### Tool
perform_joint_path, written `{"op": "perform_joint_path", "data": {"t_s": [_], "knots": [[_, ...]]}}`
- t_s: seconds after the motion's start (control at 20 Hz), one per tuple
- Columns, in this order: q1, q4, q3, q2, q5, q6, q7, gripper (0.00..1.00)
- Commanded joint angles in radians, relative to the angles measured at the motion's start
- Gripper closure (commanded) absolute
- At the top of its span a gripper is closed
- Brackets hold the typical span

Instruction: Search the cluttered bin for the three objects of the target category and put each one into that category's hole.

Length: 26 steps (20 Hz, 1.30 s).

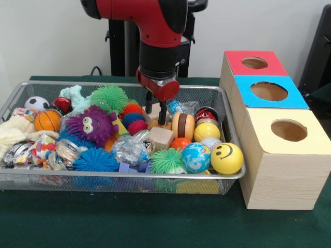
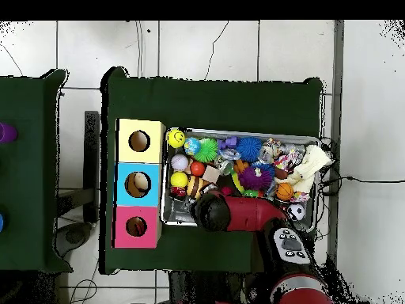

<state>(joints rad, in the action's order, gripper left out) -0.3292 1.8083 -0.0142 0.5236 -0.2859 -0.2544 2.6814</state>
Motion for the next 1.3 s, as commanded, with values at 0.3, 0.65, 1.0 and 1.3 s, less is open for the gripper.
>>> {"op": "perform_joint_path", "data": {"t_s": [0.3, 0.65, 1.0, 1.3], "knots": [[-0.003, -0.108, -0.086, -0.096, -0.008, -0.056, -0.053, 0.0], [0.005, -0.217, -0.106, -0.022, -0.027, -0.311, -0.193, 0.0], [0.027, -0.342, -0.126, -0.011, -0.088, -0.521, -0.294, 0.0], [0.048, -0.353, -0.144, -0.017, -0.116, -0.553, -0.248, 0.0]]}}
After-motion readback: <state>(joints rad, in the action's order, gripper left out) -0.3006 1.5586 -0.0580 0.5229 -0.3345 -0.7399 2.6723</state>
